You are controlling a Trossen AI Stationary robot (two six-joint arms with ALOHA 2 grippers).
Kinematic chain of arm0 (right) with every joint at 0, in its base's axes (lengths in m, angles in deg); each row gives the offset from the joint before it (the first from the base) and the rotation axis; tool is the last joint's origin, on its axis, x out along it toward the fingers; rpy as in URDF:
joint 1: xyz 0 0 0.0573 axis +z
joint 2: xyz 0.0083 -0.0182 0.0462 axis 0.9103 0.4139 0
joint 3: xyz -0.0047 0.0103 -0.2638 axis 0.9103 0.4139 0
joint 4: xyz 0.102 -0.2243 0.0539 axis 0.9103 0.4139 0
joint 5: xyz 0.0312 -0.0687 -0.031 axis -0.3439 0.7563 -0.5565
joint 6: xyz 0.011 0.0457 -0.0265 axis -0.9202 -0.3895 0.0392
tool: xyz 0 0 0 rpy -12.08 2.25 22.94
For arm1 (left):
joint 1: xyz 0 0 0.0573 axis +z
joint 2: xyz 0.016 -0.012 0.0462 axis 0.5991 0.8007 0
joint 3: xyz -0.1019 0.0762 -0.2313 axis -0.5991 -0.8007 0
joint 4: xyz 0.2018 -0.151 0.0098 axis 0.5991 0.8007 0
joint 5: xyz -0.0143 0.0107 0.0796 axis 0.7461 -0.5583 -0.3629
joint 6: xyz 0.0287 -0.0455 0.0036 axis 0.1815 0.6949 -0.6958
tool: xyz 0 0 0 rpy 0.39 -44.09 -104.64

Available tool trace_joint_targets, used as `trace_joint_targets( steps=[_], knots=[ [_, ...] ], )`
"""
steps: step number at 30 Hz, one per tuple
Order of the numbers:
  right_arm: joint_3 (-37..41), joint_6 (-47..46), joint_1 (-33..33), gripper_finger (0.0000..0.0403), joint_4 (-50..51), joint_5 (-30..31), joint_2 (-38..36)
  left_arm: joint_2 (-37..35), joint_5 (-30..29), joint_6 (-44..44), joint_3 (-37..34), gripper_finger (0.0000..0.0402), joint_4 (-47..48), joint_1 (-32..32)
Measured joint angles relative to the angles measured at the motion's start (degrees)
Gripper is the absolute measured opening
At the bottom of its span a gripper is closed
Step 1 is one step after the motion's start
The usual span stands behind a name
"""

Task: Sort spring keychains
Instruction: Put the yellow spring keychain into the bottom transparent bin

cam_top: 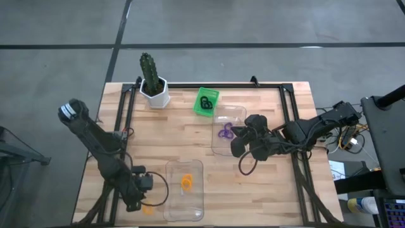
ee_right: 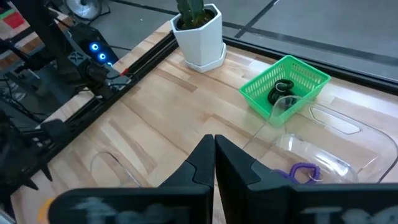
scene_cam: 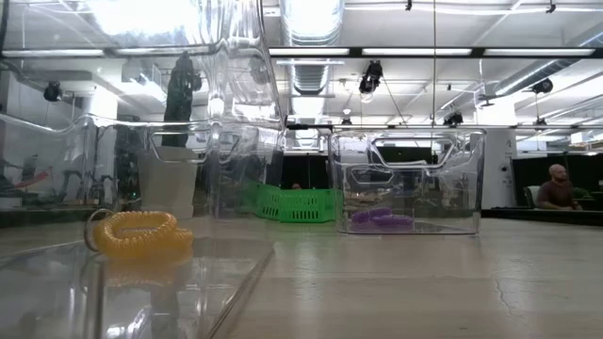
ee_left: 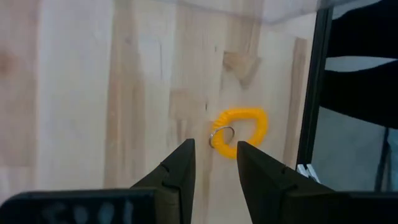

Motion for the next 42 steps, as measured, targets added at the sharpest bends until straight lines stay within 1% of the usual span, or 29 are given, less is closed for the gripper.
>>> trace_joint_targets(
  steps=[5,9,18,24,27,31,39,42],
  knots=[
    [0.0,-1.27,0.0,0.0008,-0.25,0.0,0.0,2.3,3.82,-1.71,-3.69,0.011,-7.75,-0.45],
    [0.0,-1.57,0.0,0.0008,-0.31,0.0,0.0,4.92,4.41,-3.14,-3.98,0.011,-11.94,-1.07],
    [0.17,-1.6,0.0,0.0008,-0.51,0.02,-0.01,12.12,3.32,-4.11,-1.27,0.011,-11.63,-1.23],
    [0.58,-1.57,-0.01,0.0008,-0.49,0.02,-0.02,14.83,2.83,-3.3,-0.59,0.011,-11.67,-1.21],
    [0.74,-1.56,0.0,0.0008,-0.47,0.02,-0.02,15.5,2.8,-2.87,-0.57,0.011,-11.51,-1.21],
    [1.0,-1.55,0.0,0.0008,-0.47,0.04,-0.07,15.8,2.72,-6.17,-0.52,0.011,-11.34,-1.38],
    [1.46,-1.53,0.0,0.0008,-0.44,0.05,-0.07,15.82,0.69,-9.51,-0.91,0.011,-8.94,-1.47],
    [1.49,-1.42,-0.02,0.0009,-0.44,0.08,-0.07,15.78,-0.59,-11.52,-1.49,0.0098,-8.28,-1.47]
  ],
)
